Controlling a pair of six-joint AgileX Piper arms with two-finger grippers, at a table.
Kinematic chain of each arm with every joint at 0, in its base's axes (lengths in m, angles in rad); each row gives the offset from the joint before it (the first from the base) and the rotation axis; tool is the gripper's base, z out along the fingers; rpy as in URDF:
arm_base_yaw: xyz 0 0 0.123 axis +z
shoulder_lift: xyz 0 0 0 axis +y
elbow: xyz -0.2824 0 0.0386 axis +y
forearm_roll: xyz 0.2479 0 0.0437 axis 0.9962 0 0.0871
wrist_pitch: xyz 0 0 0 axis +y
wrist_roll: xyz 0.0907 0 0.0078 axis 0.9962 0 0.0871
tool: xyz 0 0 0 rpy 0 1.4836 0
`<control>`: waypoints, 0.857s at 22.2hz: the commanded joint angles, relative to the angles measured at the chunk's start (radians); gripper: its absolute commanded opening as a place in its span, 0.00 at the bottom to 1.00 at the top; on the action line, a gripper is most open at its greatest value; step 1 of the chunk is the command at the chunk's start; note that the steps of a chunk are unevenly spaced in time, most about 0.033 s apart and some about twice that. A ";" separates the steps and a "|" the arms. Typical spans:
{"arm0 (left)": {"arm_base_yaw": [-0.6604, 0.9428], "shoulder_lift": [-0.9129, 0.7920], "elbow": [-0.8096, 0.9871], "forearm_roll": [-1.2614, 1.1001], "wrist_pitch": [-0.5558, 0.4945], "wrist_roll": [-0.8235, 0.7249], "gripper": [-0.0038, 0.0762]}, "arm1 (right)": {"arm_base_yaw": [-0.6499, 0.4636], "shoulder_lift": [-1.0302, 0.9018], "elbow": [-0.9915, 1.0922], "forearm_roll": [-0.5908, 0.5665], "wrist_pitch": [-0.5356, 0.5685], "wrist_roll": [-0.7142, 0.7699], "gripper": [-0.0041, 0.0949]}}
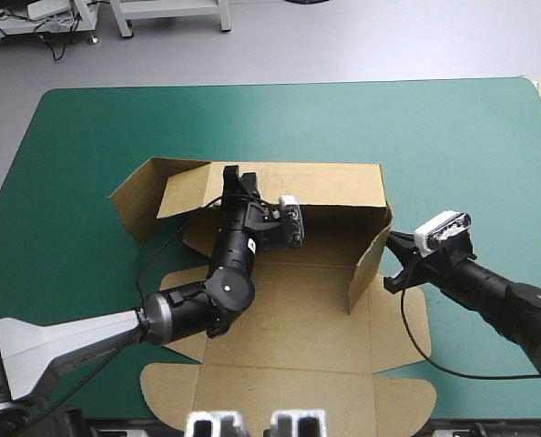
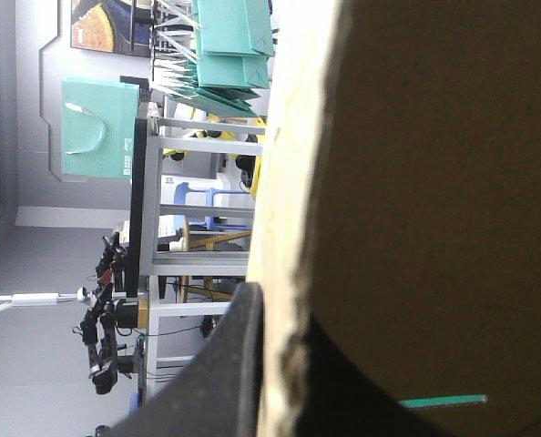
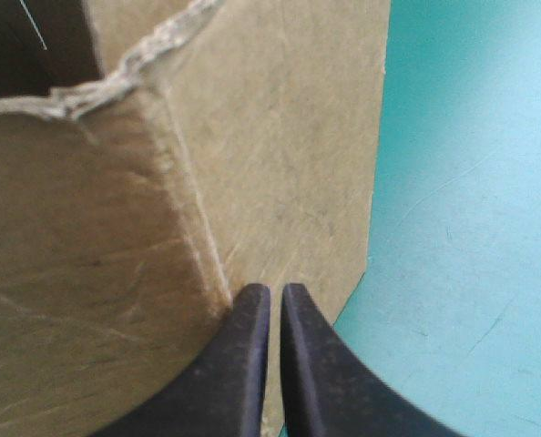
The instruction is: Fold the box
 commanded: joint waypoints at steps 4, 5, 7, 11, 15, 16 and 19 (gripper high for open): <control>-0.001 -0.028 -0.022 0.070 0.009 -0.002 0.04 | -0.003 -0.021 -0.125 -0.115 0.053 0.152 0.50; -0.001 -0.028 -0.022 0.070 0.009 -0.002 0.04 | -0.003 -0.021 -0.139 -0.168 0.064 0.194 0.51; -0.001 -0.028 -0.022 0.070 0.009 -0.002 0.04 | -0.003 -0.021 -0.166 -0.327 0.107 0.247 0.51; -0.001 -0.027 -0.022 0.072 0.009 -0.002 0.04 | -0.003 -0.021 -0.175 -0.391 0.172 0.273 0.51; -0.001 -0.027 -0.022 0.072 0.009 -0.002 0.04 | -0.003 -0.021 -0.175 -0.391 0.204 0.270 0.51; -0.001 -0.027 -0.022 0.077 0.009 -0.002 0.04 | -0.003 -0.021 -0.175 -0.391 0.187 0.269 0.51; -0.001 -0.027 -0.024 0.083 0.004 -0.002 0.04 | -0.003 -0.016 -0.175 -0.358 0.140 0.259 0.51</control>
